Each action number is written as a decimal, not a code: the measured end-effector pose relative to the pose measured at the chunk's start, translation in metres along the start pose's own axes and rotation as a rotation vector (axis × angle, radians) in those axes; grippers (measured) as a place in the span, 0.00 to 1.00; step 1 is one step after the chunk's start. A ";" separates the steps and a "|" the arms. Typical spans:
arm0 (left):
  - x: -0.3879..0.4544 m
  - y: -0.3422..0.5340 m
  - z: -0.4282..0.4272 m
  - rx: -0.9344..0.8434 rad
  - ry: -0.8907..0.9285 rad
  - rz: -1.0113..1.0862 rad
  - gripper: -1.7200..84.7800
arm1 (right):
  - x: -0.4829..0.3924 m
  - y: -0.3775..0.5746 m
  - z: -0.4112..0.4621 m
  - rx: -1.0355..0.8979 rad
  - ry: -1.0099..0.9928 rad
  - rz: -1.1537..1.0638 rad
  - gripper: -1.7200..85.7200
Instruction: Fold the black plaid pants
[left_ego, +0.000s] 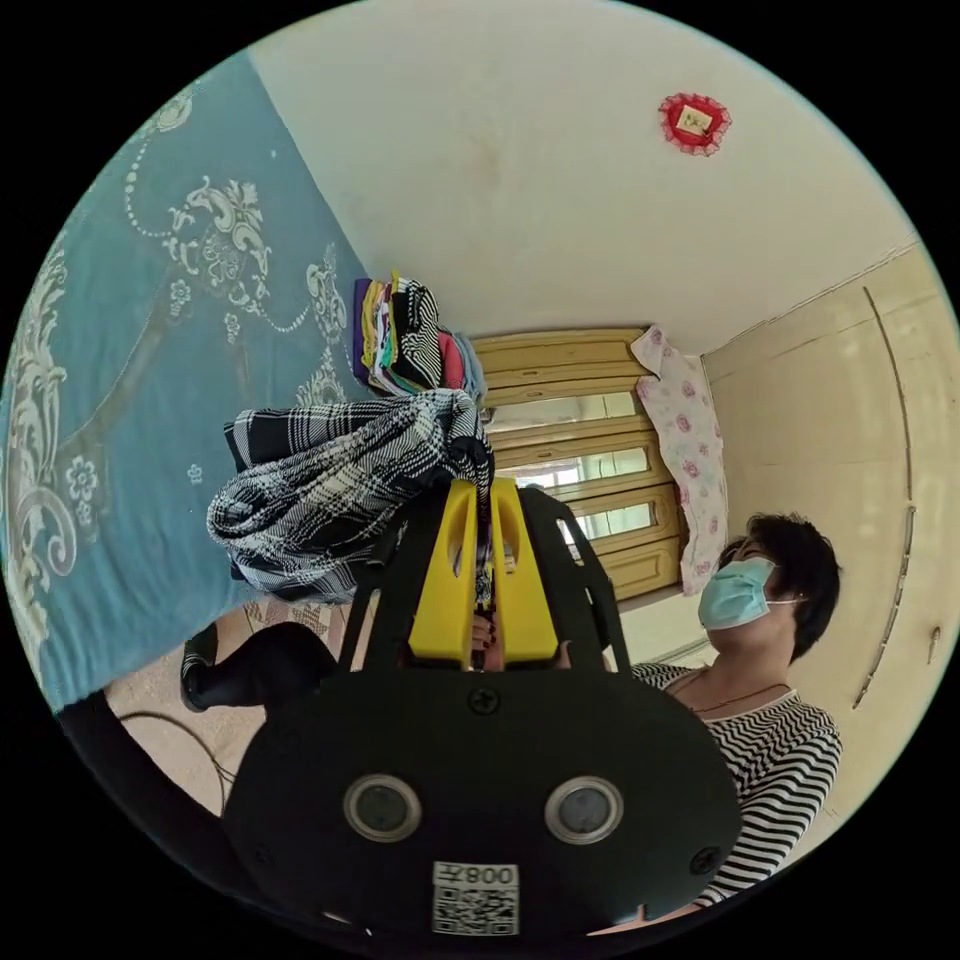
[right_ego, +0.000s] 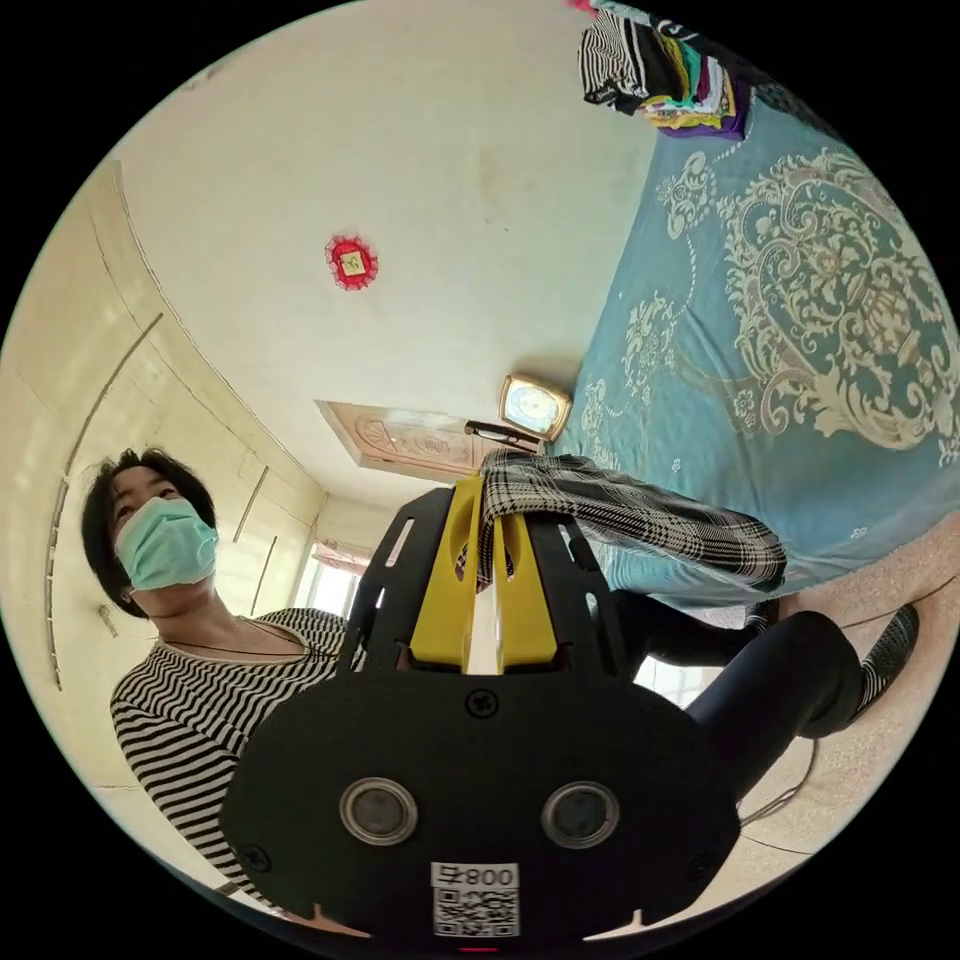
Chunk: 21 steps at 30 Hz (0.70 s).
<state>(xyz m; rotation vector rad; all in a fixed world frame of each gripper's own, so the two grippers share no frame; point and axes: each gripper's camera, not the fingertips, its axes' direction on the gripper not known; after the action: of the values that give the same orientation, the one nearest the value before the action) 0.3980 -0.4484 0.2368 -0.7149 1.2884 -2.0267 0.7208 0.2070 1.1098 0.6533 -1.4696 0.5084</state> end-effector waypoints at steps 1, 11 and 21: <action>-0.009 -0.025 0.040 -0.050 0.027 0.009 0.05 | -0.002 -0.004 -0.011 0.020 0.006 -0.008 0.02; 0.012 -0.219 0.442 -0.392 0.171 0.187 0.05 | -0.107 -0.105 -0.225 0.384 0.193 -0.241 0.02; -0.011 -0.281 0.743 -0.547 0.151 0.308 0.05 | -0.183 -0.169 -0.405 0.559 0.397 -0.354 0.02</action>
<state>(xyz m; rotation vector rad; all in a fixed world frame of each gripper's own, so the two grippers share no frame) 0.8812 -0.7798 0.7738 -0.5567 1.9451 -1.5107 1.1235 0.3722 0.9180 1.1535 -0.8077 0.7281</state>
